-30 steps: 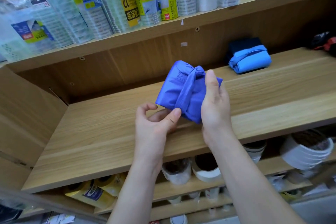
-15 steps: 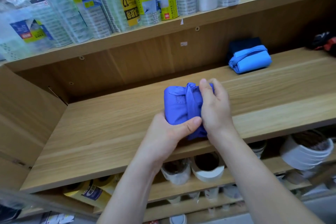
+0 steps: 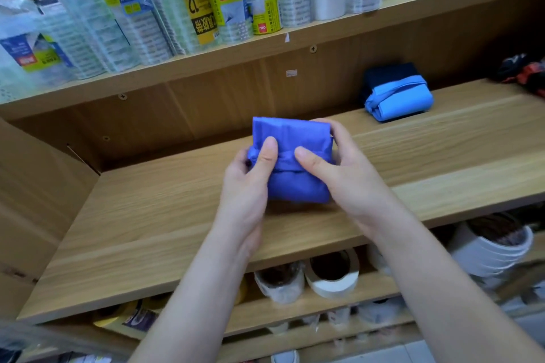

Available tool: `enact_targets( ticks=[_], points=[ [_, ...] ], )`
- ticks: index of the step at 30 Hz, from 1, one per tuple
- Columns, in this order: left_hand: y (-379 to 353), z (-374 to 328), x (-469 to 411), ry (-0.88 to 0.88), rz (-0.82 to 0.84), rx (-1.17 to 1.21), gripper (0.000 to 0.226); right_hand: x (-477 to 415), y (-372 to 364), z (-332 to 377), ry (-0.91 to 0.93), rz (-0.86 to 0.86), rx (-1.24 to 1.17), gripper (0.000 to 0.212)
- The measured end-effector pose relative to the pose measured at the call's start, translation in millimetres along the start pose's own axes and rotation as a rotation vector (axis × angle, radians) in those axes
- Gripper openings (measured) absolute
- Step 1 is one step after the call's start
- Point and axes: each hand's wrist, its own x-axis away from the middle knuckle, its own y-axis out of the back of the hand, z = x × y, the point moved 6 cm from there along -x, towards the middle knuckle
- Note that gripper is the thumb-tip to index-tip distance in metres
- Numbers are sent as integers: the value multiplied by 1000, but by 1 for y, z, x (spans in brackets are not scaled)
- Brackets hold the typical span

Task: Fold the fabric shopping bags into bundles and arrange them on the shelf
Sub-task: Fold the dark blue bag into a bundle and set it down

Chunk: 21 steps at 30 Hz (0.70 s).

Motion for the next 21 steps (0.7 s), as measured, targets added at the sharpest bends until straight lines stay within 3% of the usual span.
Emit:
enact_targets(
  ticks=[2, 4, 7, 10, 13, 15, 16, 18, 19, 21],
  points=[
    [-4, 5, -1, 72, 129, -39, 43, 0, 10, 1, 59, -49, 26, 36],
    [-5, 2, -2, 89, 286, -100, 30, 1, 19, 3, 68, 21, 25, 39],
    [-7, -11, -12, -64, 379, -292, 25, 1, 25, 8, 97, 168, 27, 40],
    [-18, -17, -17, -154, 274, -300, 28, 0, 27, 10, 97, 203, 61, 43],
    [-25, 0, -13, -11, 170, -107, 31, 0, 31, 18, 150, 143, 67, 49],
    [-25, 11, -14, 56, 75, -13, 19, 1, 30, 20, 197, 78, 258, 55],
    [-22, 11, -16, 48, -6, 23, 11, 0, 29, 21, 254, 25, 479, 56],
    [-15, -4, -20, -119, -178, -64, 26, 2, 25, 23, 324, -37, 878, 60],
    [-14, -12, -22, -234, -222, -182, 26, 3, 20, 22, 289, 12, 927, 69],
    [-24, -27, -21, -407, -219, -414, 18, 5, 10, 18, 145, 180, 778, 90]
  ],
)
